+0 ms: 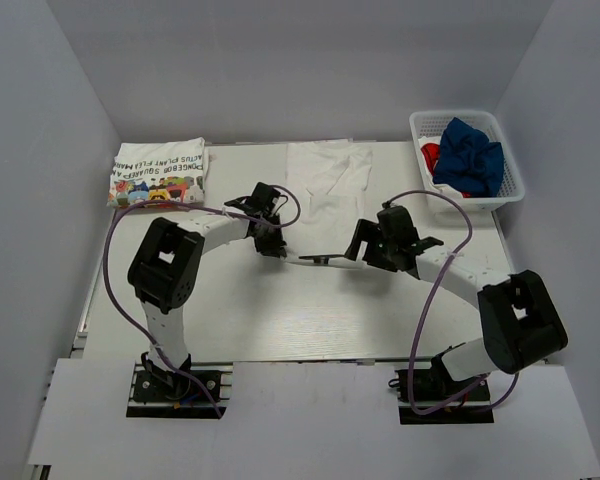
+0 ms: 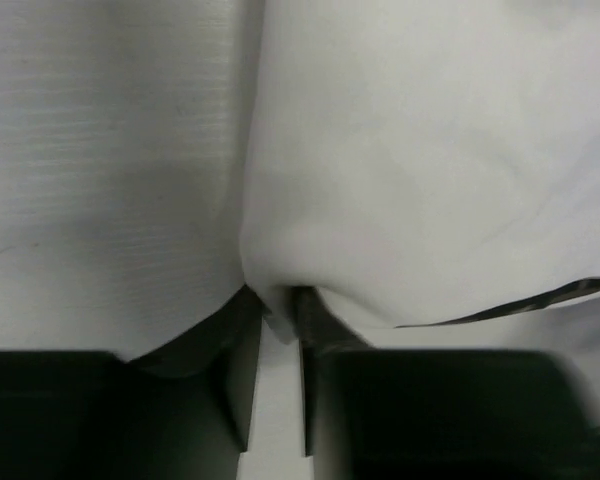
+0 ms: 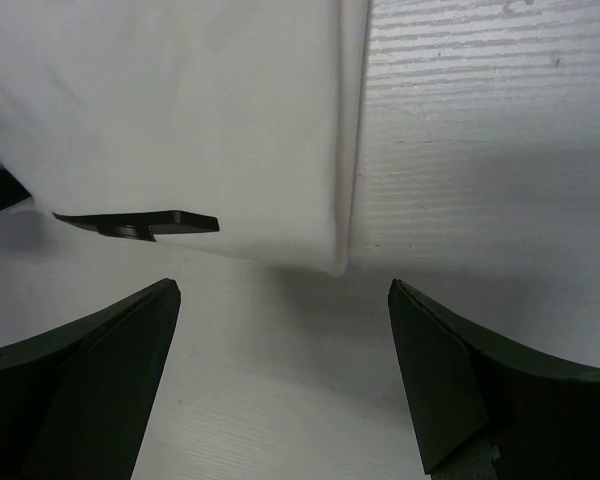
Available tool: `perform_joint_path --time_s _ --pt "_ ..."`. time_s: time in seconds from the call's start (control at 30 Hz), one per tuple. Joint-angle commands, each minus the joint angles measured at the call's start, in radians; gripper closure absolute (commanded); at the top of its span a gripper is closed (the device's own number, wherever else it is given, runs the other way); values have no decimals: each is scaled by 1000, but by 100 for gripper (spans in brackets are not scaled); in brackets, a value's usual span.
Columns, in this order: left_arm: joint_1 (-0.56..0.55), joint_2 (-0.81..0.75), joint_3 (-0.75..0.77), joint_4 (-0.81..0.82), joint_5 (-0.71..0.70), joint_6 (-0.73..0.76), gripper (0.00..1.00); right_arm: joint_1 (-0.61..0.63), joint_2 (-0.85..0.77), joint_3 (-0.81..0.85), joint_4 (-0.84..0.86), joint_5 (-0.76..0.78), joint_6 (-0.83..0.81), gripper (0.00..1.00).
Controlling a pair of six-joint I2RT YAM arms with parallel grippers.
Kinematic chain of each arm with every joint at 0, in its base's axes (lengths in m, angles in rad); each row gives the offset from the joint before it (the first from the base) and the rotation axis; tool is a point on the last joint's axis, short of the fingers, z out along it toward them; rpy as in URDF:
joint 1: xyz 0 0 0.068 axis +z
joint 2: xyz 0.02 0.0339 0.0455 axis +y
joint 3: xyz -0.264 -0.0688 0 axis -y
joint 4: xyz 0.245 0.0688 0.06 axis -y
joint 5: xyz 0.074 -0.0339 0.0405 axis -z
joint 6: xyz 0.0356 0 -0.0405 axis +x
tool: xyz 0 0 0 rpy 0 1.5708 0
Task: Fold and stack the t-shirts
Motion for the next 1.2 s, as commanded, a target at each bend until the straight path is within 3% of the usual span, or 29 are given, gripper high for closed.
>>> perform_joint_path --time_s 0.0,0.1,0.23,0.3,0.37,0.47,0.57,0.6,0.73,0.93,1.17 --pt "-5 44 6 17 16 19 85 -4 36 -16 41 -11 14 10" --pt "-5 44 6 6 16 19 100 -2 67 -20 59 -11 17 13" --pt "-5 10 -15 6 25 19 100 2 112 -25 85 -51 17 36" --pt "-14 1 -26 -3 25 19 100 4 124 -30 100 -56 25 42" --pt "-14 -9 -36 -12 25 19 100 1 124 -39 103 -31 28 57" --pt "-14 -31 -61 -12 16 19 100 1 129 -59 140 30 26 67" --pt "-14 -54 -70 -12 7 19 100 4 133 -43 143 45 7 87" --pt "-14 -54 -70 -12 6 19 100 8 126 -40 119 84 2 100" --pt "-23 -103 -104 -28 6 19 100 22 -46 -91 122 93 -33 100" --pt "-54 -299 -178 -64 28 19 100 73 -320 -137 -48 -3 -96 100" --pt "-100 -544 -207 -106 91 -15 100 133 -600 -97 -237 29 -69 100"
